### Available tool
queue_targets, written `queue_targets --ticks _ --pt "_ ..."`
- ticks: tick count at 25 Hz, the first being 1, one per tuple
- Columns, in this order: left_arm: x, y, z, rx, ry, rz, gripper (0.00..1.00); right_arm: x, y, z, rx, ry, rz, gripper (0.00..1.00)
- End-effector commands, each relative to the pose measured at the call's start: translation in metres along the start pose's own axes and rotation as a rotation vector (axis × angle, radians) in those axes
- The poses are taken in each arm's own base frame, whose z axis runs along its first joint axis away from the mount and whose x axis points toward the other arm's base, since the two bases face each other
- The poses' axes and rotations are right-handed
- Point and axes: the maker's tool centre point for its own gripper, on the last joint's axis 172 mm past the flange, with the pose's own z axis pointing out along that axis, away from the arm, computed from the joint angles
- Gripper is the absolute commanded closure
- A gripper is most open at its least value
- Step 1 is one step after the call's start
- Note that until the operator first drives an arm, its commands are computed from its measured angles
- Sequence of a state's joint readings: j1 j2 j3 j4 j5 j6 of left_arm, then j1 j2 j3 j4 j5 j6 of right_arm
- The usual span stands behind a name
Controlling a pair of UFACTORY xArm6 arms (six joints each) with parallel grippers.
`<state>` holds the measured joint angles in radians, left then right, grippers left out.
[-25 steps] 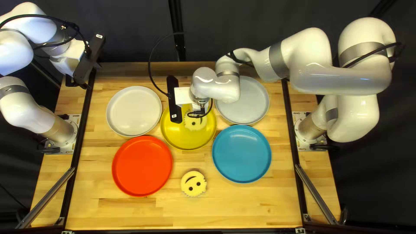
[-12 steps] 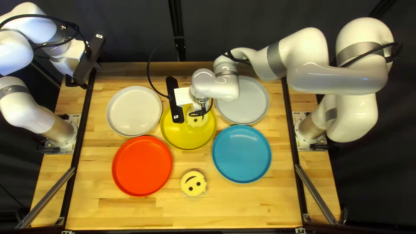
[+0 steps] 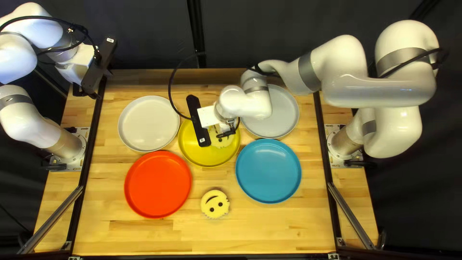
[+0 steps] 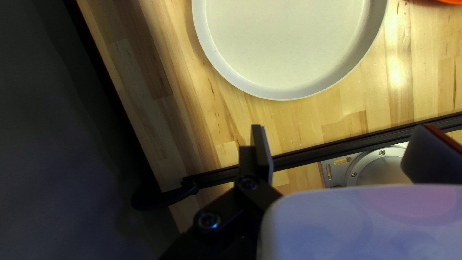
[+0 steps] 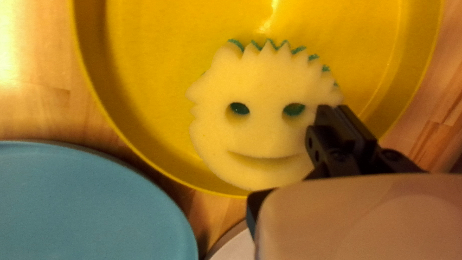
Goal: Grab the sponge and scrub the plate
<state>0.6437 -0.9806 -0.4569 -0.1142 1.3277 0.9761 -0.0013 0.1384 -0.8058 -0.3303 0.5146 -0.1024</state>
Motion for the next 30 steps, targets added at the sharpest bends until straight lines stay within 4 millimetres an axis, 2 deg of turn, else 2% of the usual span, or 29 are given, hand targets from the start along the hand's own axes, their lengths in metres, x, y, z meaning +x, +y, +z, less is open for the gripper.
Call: queue_targets --ticks 1,7,12,16,25,28,30 --pt "0.000 0.000 0.000 0.000 0.000 0.000 0.00 -0.002 0.014 0.008 0.006 -0.010 -0.015 1.00" --pt "0.000 0.000 0.000 0.000 0.000 0.000 0.00 -0.001 0.058 0.025 0.025 -0.023 -0.014 1.00" --pt "0.000 0.000 0.000 0.000 0.000 0.000 0.00 0.003 0.075 0.029 0.032 -0.028 -0.008 1.00" --pt "0.000 0.000 0.000 0.000 0.000 0.000 0.00 0.003 0.072 0.031 0.037 -0.032 -0.015 1.00" --pt "0.000 0.000 0.000 0.000 0.000 0.000 0.00 -0.001 0.017 0.023 0.047 -0.044 -0.079 1.00" --pt "0.000 0.000 0.000 0.000 0.000 0.000 0.00 -0.004 0.019 0.027 0.050 -0.057 -0.091 1.00" --pt "0.000 0.000 0.000 0.000 0.000 0.000 0.00 -0.010 0.035 0.031 0.055 -0.060 -0.085 1.00"
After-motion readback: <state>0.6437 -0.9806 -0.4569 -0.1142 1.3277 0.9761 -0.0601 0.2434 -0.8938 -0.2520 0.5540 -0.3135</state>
